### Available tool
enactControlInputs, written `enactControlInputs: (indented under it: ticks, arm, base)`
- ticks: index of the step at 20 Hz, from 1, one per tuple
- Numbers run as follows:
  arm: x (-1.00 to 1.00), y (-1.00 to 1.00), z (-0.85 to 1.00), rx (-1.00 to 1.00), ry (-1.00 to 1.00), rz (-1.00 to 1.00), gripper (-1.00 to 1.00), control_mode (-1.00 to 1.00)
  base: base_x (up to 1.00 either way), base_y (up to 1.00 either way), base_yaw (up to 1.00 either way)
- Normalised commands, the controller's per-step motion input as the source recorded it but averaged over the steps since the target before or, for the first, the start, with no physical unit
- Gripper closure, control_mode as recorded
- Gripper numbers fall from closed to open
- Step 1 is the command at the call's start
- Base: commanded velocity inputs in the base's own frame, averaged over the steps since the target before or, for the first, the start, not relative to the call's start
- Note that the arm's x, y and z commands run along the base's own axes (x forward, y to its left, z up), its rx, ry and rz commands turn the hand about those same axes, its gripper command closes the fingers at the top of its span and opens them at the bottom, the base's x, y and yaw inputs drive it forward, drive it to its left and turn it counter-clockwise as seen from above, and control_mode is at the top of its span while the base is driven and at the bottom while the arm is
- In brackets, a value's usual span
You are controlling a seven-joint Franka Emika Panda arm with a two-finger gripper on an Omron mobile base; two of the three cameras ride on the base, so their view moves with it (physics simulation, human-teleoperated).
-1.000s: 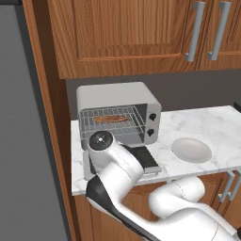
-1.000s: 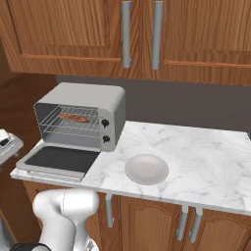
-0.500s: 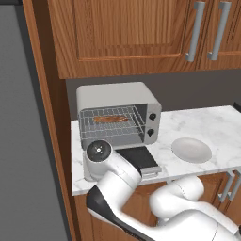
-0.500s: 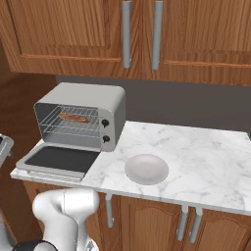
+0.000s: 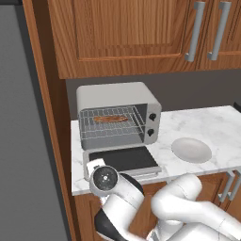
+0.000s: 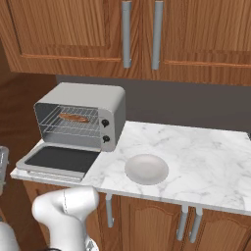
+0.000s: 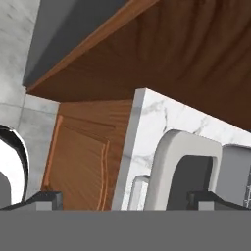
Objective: Pull the toaster oven rack outwards. Pick up the baguette from the plate and place it on the toaster oven rack. Close the toaster oven door fully and set the temperature to the lowest setting.
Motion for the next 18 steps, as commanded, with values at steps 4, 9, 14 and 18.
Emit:
enactControlInputs:
  ticks: [4,9,14,18]
  arm:
    - [0.16,0.26,-0.07,-0.01,-0.17,0.02,-1.00,-1.00]
    - [0.31,0.18,0.00,0.00,-0.13,0.00,-1.00,-1.00]
    - [0.35,0.03,0.00,0.00,-0.01,-0.03,-1.00,-1.00]
    - [0.28,0.00,-0.05,0.00,0.00,-0.05,-1.00,-1.00]
  base:
    - [0.00,0.00,0.00]
    - [0.00,0.00,0.00]
    - [0.00,0.00,0.00]
    - [0.00,0.00,0.00]
